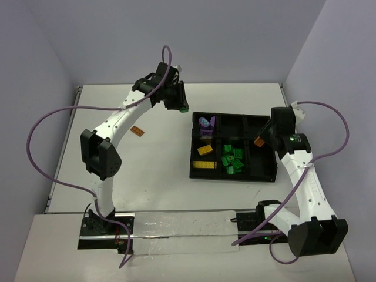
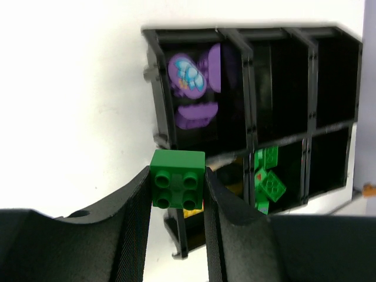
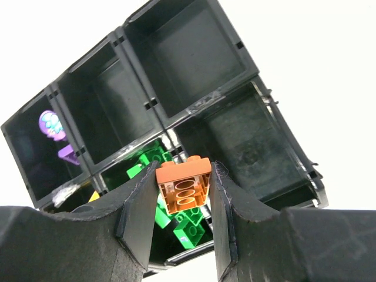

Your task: Sort the legos into containers by color

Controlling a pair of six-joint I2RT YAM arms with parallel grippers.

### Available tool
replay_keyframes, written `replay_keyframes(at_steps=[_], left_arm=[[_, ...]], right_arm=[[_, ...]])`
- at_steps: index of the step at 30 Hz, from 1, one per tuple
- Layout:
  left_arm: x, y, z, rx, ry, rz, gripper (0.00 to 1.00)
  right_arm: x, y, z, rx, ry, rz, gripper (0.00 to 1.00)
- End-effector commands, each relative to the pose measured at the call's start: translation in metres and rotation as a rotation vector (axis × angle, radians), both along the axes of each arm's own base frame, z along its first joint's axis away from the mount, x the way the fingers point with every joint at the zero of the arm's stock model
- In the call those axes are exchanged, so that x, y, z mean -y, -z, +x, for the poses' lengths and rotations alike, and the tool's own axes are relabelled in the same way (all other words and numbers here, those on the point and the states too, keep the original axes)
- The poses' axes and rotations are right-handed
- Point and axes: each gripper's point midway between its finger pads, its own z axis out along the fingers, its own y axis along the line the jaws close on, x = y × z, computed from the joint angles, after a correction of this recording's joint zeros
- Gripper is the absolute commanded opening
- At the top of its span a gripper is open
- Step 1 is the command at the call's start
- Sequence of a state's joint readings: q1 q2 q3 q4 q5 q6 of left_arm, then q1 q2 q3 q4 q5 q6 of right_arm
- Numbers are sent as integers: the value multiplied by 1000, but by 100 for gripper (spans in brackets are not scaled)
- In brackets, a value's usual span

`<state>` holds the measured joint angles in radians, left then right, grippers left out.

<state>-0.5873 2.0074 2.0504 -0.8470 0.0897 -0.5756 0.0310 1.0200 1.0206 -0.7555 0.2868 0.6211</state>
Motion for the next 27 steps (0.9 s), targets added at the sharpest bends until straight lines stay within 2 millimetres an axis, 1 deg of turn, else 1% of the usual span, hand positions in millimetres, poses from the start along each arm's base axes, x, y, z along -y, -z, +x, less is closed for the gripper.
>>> replay_keyframes(at_steps=[1,4,6,8,10,13,15,20,21,24,27], left_arm=[[7,-37,18,41,-65,-39,0],[13,-51,23,67,-60,-78,0],[16,-64,30,101,-60,-102,0],[20,-63,30,97,-56,-117,0],[23,-58,27,75,-44,-131,0],[27,-60,28,88,-28,-143,0],[32,-63,26,95,-5,-159,0],[46,-62,14,95,56,-162,0],[49,-61,9,91,68,-161,0],[54,-59,0,86,90,-152,0],[59,-56,-7,43,99,-167,0]], right_arm=[[11,-11,-9,8,50,-25,0],[14,-10,-14,-3,54,-41,0],[17,-7,-16,-14,55,-52,0],[18,-5,-15,-29,55,-62,0],[23,-1,-16,-55,67,-86,0],[24,3,-18,-60,65,-93,0],[24,12,-21,-82,67,-89,0],[30,33,-38,-119,117,-65,0],[30,38,-41,-129,121,-61,0],[33,50,-53,-166,173,-48,3],[33,55,-56,-165,182,-37,3]])
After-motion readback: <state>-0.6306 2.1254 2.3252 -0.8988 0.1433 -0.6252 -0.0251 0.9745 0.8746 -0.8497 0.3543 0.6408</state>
